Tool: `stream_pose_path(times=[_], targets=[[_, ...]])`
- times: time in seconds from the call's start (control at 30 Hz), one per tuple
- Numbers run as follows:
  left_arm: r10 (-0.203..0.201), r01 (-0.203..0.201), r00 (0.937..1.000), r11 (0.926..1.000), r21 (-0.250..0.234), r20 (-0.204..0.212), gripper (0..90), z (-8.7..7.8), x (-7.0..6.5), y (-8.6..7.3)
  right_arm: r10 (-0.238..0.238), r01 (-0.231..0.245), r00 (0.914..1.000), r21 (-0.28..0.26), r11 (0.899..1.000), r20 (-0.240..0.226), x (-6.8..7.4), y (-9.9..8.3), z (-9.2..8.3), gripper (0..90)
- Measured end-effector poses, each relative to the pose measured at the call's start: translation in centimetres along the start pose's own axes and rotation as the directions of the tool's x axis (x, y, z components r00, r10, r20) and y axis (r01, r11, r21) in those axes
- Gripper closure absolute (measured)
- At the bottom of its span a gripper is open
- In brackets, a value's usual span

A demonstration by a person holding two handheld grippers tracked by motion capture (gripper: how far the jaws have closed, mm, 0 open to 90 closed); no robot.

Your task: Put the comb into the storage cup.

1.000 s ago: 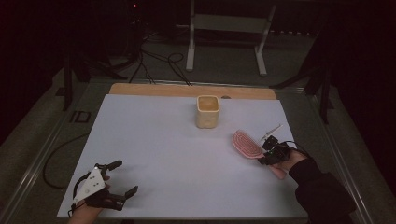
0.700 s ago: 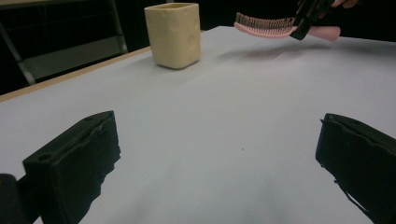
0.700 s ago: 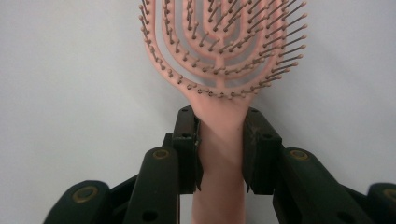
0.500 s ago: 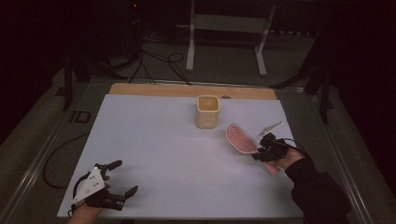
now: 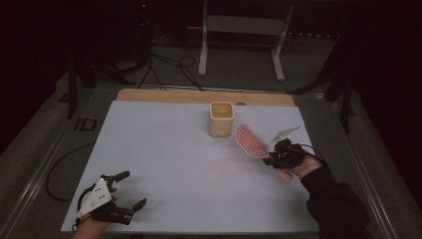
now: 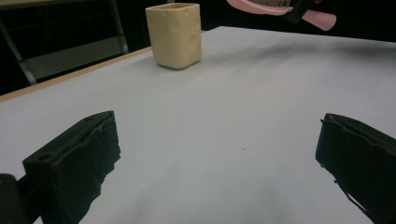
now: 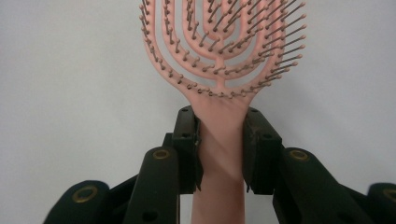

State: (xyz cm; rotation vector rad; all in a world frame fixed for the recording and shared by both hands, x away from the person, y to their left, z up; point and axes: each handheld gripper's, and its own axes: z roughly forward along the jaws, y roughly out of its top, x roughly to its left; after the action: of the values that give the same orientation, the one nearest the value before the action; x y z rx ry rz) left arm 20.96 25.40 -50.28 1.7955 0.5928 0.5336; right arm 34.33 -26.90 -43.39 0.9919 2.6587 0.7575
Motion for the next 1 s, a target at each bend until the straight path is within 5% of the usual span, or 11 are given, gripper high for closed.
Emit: stream_pose_path(times=[0.43, 1.0], targets=[[-0.002, 0.002, 1.0, 0.9999, 0.011, -0.003, 0.0, 0.0, 0.0, -0.1, 0.013, -0.012, 0.9999, -0.093, 0.996, 0.003, 0.3, 1.4, -1.1, 70.6], [-0.001, 0.001, 1.0, 1.0, 0.006, -0.002, 0.0, 0.0, 0.0, 0.0, 0.006, -0.002, 0.9998, -0.212, 0.977, 0.019, 0.8, 4.9, -2.2, 70.6]])
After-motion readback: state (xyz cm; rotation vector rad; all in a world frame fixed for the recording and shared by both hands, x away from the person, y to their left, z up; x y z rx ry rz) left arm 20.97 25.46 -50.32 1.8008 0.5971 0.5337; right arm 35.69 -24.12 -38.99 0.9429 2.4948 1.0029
